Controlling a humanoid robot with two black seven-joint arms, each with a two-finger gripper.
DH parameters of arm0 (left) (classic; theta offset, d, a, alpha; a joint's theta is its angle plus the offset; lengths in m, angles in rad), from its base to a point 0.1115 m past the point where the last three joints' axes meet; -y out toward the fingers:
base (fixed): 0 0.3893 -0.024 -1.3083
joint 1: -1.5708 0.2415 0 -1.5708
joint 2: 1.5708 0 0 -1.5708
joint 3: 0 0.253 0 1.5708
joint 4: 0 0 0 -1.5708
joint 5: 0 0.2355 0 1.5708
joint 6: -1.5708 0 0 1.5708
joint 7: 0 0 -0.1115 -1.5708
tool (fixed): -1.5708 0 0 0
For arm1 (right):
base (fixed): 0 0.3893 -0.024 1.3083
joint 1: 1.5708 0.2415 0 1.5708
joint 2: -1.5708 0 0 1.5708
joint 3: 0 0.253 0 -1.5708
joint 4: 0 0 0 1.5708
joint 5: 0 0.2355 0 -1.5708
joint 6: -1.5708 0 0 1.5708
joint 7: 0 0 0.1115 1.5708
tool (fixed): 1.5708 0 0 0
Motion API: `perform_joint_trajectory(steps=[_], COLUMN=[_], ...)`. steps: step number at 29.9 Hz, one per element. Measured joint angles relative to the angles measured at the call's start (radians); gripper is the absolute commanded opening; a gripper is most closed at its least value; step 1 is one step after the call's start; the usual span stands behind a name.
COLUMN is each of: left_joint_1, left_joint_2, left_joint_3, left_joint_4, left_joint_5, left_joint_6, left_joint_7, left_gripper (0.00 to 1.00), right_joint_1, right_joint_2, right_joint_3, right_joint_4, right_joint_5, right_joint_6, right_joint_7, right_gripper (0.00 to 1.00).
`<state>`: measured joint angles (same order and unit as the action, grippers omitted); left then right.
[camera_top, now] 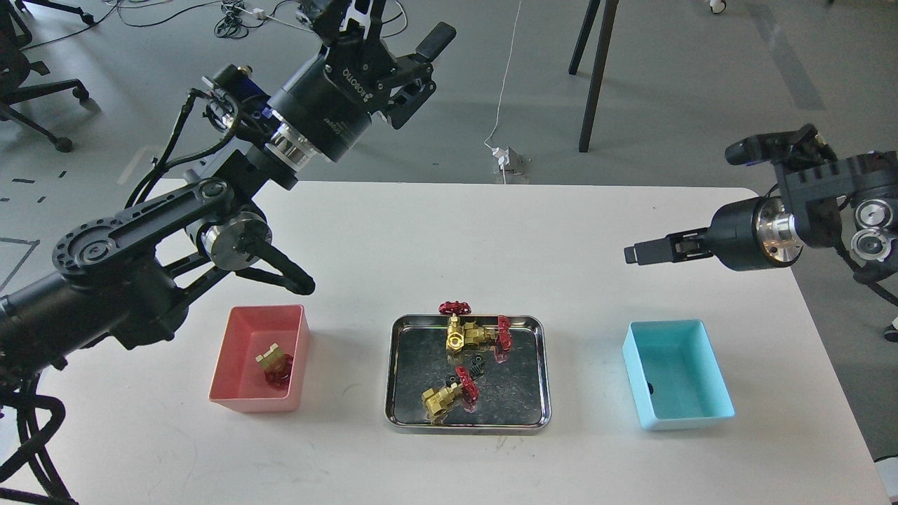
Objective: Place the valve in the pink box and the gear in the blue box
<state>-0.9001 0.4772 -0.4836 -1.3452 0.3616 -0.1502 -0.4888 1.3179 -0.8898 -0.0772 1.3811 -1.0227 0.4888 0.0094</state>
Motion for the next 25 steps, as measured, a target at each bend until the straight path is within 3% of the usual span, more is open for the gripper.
perform_joint_trajectory(steps=[5,11,18,25], left_joint_1=[-0.046,-0.097,-0.069,-0.012], left_joint_2=[0.011,-0.098,-0.131,-0.137], left_joint_3=[0.019,-0.013,-0.125,-0.122], left_joint_4=[0.139,0.383,0.483,0.476], left_joint_5=[-0.005,-0.171,-0.293,-0.27], left_joint_6=[-0.115,-0.301,-0.338,-0.339], left_joint_7=[0.0,0.0,0.0,0.0], left_gripper=[0.87,0.88,0.91,0.99], right_joint_1=[-0.069,-0.127,-0.261,-0.316], right_joint_2=[0.038,0.147,0.315,0.398], right_joint_3=[0.274,0.469,0.592,0.657], right_joint_4=[-0.193,-0.334,-0.549,-0.661], right_joint_5=[0.494,1.026,1.124,1.143], right_joint_6=[-0.046,-0.015,0.0,0.0], right_joint_7=[0.017,0.152,0.245,0.254], right_gripper=[0.99,0.99,0.99,0.99])
